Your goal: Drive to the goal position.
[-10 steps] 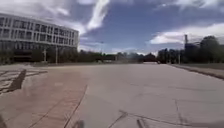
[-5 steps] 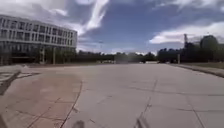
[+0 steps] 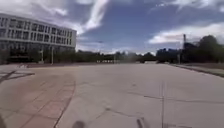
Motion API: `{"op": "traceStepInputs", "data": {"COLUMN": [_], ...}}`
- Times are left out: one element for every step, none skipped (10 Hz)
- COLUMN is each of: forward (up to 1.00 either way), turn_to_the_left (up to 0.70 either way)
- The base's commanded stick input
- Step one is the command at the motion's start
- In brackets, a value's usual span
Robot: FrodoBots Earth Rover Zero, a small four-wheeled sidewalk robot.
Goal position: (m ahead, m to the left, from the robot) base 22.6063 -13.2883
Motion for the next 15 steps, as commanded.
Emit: {"op": "traceStepInputs", "data": {"forward": [1.00,1.00,1.00,1.00,1.00,1.00,1.00,1.00,1.00,1.00,1.00,1.00,1.00,1.00,1.00], "turn_to_the_left": [0.00,0.00,0.00,0.00,0.00,0.00,-0.12,-0.31,-0.33,-0.33,-0.33,-0.32,-0.15,0.00,0.00]}}
